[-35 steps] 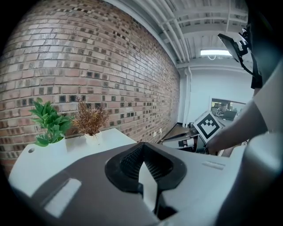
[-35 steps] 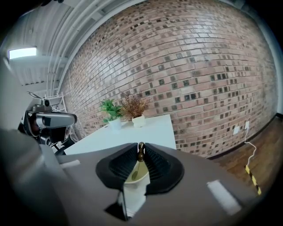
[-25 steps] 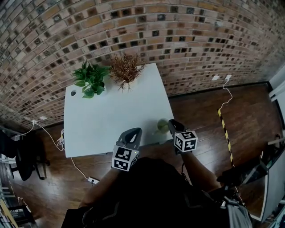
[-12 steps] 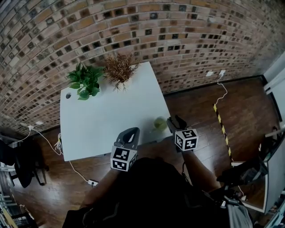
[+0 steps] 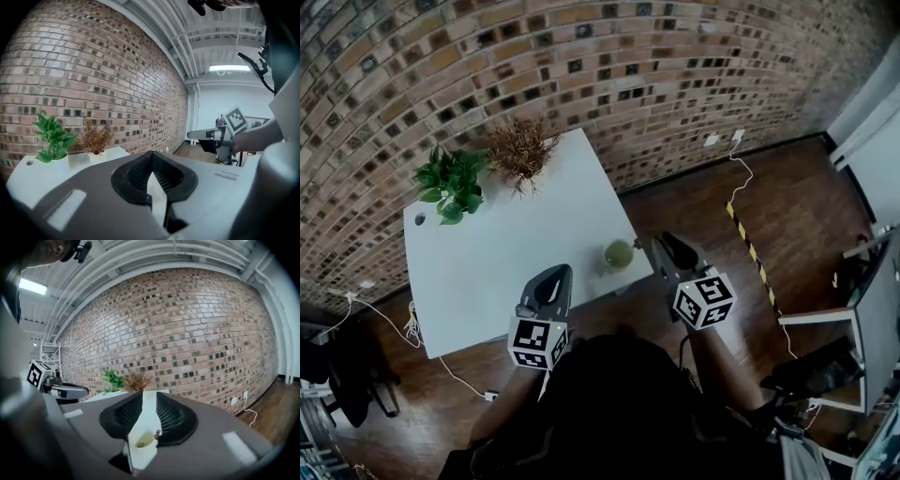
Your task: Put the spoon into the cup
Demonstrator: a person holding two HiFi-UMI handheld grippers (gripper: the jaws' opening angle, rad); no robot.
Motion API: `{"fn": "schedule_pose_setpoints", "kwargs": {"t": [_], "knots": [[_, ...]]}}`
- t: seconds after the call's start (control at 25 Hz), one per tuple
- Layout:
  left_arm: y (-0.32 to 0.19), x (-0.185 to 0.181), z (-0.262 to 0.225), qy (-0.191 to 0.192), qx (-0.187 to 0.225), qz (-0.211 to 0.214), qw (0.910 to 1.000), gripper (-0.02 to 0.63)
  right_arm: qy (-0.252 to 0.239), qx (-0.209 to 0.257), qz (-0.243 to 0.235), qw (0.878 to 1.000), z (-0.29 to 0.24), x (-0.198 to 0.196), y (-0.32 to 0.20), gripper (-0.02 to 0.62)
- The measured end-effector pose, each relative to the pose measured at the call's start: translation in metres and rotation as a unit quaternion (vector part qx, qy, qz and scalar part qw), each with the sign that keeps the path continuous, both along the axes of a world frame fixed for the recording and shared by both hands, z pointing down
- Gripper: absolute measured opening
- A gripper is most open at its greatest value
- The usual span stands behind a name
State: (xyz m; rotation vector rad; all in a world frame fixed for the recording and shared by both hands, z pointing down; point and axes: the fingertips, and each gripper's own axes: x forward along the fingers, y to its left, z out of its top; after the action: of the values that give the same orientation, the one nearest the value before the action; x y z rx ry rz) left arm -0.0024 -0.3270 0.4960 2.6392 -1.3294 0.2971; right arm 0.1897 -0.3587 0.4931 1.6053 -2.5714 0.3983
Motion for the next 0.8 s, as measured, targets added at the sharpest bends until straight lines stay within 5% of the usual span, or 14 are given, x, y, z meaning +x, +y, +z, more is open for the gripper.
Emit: {"fn": "schedule_pose_setpoints", "kwargs": {"t": [0.24,0.56,0.8], "knots": [[0.006,0.008,-0.039,-0.001,0.047,0.024,0.9986,-0.006,0.000,0.044,-0.005,0.999,-0.062,0.007,0.025,0.012],[0.005,0.024,-0.072,-0.025,0.069,0.026,0.9970,-0.006,-0.009,0.052,0.002,0.999,-0.100,0.020,0.048,0.008],[0.010,0.033,-0.096,0.007,0.075,0.038,0.9964,-0.006,-0.001,0.059,0.007,0.998,-0.112,0.027,0.055,0.006]]}}
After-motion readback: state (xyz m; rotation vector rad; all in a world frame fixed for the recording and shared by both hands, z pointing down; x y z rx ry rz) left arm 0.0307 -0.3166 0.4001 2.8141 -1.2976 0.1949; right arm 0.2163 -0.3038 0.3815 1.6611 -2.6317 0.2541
